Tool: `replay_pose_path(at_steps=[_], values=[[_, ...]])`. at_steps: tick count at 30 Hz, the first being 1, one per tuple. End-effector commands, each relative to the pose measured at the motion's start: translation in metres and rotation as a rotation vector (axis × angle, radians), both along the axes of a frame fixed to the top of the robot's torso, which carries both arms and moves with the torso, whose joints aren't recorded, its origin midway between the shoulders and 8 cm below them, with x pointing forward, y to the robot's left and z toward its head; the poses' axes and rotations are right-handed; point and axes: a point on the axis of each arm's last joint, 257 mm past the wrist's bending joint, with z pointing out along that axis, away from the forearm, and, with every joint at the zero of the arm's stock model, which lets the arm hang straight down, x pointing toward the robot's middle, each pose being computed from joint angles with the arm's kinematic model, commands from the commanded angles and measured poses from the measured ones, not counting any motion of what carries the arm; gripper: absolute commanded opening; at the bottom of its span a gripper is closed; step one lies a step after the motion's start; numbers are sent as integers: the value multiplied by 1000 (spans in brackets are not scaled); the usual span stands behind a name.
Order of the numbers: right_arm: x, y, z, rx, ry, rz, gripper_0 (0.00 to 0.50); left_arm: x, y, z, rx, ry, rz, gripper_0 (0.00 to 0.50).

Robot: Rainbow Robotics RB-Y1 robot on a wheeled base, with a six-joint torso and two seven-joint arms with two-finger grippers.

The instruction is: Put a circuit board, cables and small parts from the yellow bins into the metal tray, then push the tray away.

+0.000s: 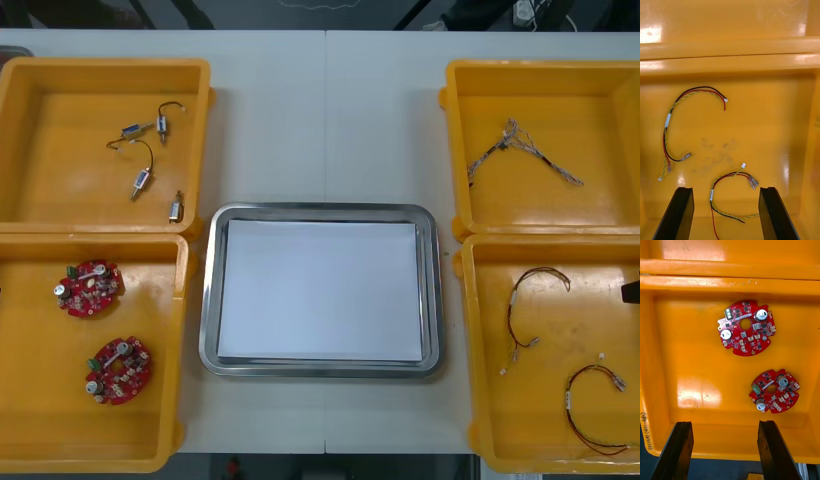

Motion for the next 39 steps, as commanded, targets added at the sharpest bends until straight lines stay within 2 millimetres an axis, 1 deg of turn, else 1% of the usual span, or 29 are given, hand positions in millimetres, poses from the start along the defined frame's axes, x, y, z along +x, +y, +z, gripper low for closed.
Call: replay_pose_path(at_steps=[1, 4, 8, 11, 17, 20, 23, 27, 34, 39], values=[[-5, 2, -4, 38, 12, -47, 500, -10, 7, -3, 56, 28, -65, 500], [-8, 3, -7, 41, 20, -44, 500, -9, 7, -5, 44, 28, -58, 500], [-12, 3, -11, 43, 32, -39, 500, -7, 13, -7, 79, 27, -42, 500], [-19, 2, -17, 42, 51, -35, 500, -5, 16, -12, 90, 34, -28, 500], [-40, 6, -30, 35, 89, -28, 500, 13, 18, -22, 29, 7, -6, 500], [-56, 8, -43, 39, 134, -27, 500, 25, 17, -29, 2, -15, 0, 500], [-69, 8, -55, 38, 174, -28, 500, 33, 15, -37, -20, -25, 4, 500], [-71, 14, -71, 40, 170, -19, 500, 45, 17, -47, -47, -47, 19, 500], [-68, 25, -90, 60, 132, -16, 500, 63, 21, -59, -66, -80, 44, 500], [-72, 32, -104, 82, 121, -26, 500, 73, 21, -67, -72, -91, 49, 500]])
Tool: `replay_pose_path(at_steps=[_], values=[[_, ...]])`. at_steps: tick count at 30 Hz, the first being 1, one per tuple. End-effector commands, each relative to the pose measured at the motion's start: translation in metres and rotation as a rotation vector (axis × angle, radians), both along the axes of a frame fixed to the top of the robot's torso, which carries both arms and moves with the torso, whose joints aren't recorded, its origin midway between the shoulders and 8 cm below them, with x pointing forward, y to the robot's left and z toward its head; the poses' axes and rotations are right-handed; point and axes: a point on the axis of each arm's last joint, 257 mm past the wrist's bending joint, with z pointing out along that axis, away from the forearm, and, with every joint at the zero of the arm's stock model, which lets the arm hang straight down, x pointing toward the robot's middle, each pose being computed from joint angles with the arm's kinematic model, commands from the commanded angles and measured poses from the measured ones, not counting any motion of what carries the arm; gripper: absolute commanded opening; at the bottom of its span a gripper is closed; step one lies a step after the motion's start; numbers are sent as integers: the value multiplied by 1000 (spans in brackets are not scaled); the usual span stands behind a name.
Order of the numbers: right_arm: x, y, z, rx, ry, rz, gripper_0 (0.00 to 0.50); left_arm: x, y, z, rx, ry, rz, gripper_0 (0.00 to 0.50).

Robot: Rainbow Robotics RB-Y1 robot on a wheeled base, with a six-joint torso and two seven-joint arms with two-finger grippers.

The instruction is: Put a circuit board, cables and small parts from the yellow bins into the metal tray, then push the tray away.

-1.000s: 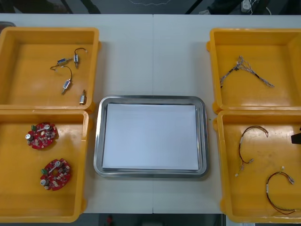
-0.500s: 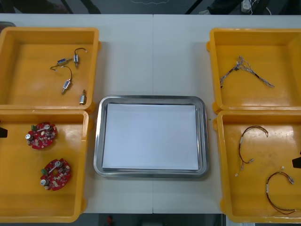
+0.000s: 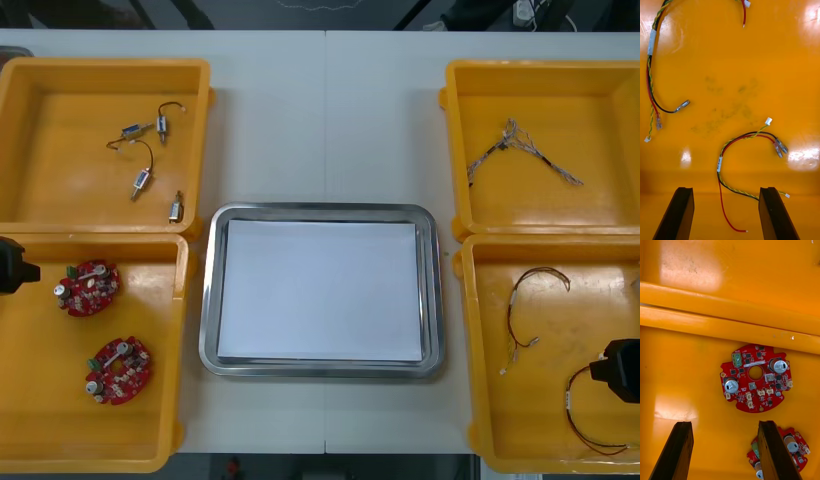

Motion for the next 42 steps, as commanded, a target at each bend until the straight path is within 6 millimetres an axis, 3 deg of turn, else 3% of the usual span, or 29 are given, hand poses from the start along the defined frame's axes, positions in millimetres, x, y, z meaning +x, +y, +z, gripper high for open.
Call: replay_pose_path(at_steps=[1, 20, 42], values=[[-16, 14, -19, 50, 17, -60, 500, 7, 1, -13, 43, 6, -52, 500], [-14, 26, -74, 108, 52, -43, 500, 31, 0, -37, 58, -2, -33, 500], [-17, 14, -98, 61, 38, -6, 500, 41, -2, -55, 66, -14, -14, 500]])
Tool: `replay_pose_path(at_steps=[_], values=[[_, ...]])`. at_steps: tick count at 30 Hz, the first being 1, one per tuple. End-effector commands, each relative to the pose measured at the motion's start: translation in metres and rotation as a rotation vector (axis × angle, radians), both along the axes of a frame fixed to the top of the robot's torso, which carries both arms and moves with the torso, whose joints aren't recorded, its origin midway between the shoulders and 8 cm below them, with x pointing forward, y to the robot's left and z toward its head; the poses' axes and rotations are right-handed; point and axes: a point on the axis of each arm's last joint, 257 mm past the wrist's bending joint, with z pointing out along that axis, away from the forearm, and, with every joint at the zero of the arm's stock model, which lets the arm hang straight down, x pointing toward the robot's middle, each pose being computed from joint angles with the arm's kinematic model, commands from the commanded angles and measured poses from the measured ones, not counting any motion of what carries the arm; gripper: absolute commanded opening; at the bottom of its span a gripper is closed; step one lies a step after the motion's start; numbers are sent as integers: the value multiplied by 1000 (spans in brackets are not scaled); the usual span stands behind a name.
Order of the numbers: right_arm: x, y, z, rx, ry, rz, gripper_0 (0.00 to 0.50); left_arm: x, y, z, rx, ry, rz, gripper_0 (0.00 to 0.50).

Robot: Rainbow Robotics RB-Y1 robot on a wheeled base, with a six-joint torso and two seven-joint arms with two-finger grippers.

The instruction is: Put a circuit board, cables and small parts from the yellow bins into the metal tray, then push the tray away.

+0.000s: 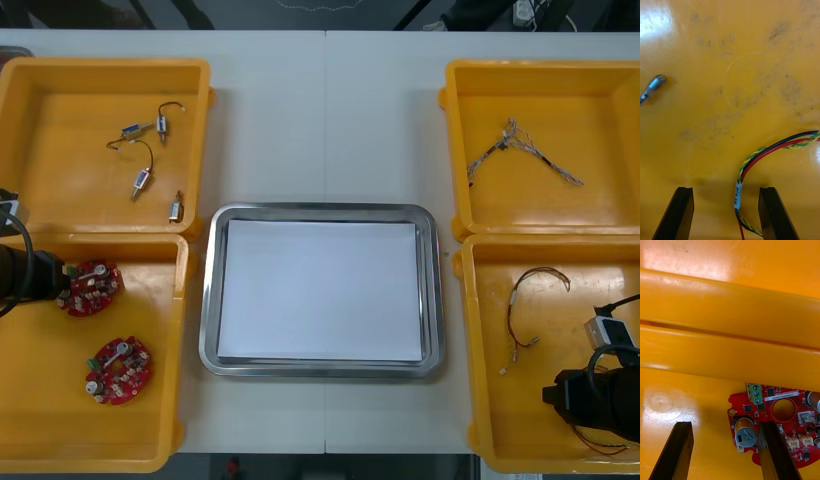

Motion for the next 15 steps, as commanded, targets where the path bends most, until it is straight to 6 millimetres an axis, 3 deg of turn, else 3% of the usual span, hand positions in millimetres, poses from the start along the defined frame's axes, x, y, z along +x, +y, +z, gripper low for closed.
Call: replay_pose_path(at_steps=[1, 15], values=[[-15, -6, -9, -46, 28, 61, 500, 11, -8, 6, -1, -27, -12, 500], [-19, -17, -18, -110, 30, 102, 500, 10, -17, -4, -17, -22, -12, 500]])
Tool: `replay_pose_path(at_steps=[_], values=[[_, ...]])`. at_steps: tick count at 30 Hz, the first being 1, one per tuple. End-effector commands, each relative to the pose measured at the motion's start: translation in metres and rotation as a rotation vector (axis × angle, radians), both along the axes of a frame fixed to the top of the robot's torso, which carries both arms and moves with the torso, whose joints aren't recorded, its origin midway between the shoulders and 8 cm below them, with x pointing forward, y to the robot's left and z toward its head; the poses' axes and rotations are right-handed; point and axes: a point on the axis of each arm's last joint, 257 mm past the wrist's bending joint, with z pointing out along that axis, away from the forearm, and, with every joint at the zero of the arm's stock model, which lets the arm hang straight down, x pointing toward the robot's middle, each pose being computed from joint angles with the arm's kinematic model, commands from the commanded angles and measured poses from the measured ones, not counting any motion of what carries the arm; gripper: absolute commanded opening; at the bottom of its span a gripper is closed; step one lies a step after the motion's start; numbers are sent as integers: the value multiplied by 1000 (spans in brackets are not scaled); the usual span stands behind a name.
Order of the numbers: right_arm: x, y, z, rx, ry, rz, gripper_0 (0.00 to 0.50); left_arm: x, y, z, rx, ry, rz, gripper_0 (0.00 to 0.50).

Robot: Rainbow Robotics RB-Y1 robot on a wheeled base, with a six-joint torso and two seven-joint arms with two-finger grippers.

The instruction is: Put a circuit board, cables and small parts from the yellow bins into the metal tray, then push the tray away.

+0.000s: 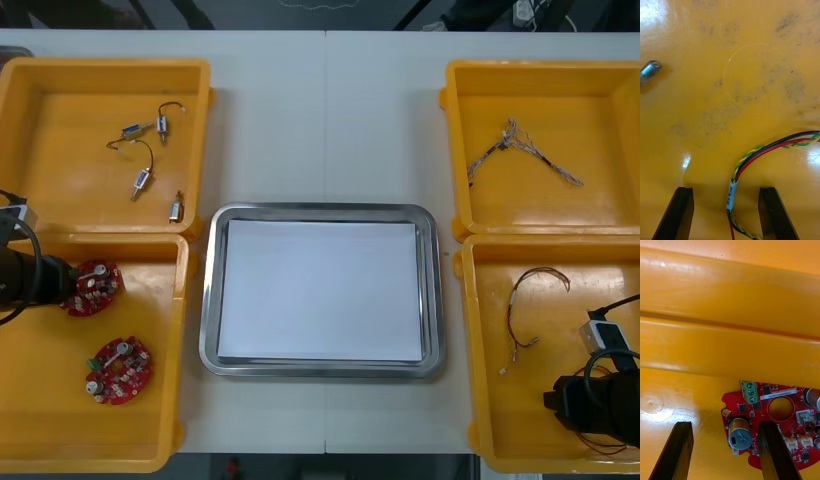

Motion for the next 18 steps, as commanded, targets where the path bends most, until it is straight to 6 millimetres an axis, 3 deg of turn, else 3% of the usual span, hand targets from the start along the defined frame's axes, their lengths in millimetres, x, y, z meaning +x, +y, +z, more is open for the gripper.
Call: replay_pose_path(at_steps=[1, 11, 13, 14, 15, 17, 18], values=[[-19, -9, -13, -58, 39, 61, 500, 11, -10, 4, -14, -29, 4, 500], [-28, -10, -19, -65, 59, 68, 500, 9, -8, -5, 1, -17, 9, 500], [-28, -10, -19, -65, 59, 68, 500, 8, -9, -7, -1, -13, 12, 305], [-28, -10, -19, -65, 59, 68, 500, 8, -9, -8, -2, -11, 15, 125], [-28, -10, -19, -67, 60, 68, 500, 8, -10, -8, -4, -12, 15, 3], [-29, -10, -19, -68, 61, 70, 500, 9, -10, -7, -7, -14, 18, 0], [-29, -10, -19, -68, 61, 74, 404, 8, -9, -7, -6, -13, 20, 0]])
